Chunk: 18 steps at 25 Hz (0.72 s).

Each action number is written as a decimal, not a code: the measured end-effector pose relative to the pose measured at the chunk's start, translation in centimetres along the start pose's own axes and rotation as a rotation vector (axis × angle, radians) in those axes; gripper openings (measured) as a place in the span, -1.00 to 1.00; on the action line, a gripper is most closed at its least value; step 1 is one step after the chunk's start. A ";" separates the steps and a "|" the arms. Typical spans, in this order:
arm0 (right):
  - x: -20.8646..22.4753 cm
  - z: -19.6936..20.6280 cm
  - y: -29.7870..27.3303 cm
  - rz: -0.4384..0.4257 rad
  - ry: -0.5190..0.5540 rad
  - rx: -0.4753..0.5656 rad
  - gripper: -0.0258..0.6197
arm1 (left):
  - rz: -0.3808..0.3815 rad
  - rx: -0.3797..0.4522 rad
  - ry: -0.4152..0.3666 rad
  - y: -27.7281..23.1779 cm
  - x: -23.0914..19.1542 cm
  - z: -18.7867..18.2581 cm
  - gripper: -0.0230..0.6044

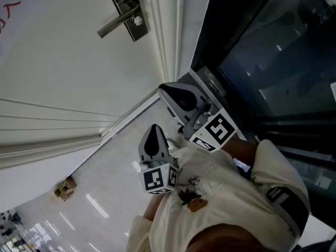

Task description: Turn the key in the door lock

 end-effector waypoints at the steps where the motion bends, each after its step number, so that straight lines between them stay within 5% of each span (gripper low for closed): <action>1: -0.2 0.3 0.7 0.009 0.023 -0.008 -0.90 | 0.006 -0.002 -0.002 -0.1 0.1 0.0 -0.91; 7: -0.8 2.6 3.4 0.078 0.078 -0.071 -0.90 | 0.024 -0.012 -0.007 -0.6 0.4 0.0 -0.91; 18: -1.2 4.3 4.7 0.070 0.063 -0.138 -0.90 | 0.012 -0.009 -0.015 -0.7 0.5 -0.2 -0.91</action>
Point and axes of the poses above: the fingertips, and each gripper's own axes: y backward along the fingers, x to its right, z out of its underside, the point moved 10 cm from there along y, backward along the fingers, and after that the axes turned 8 degrees about z, right-handed, at the moved point
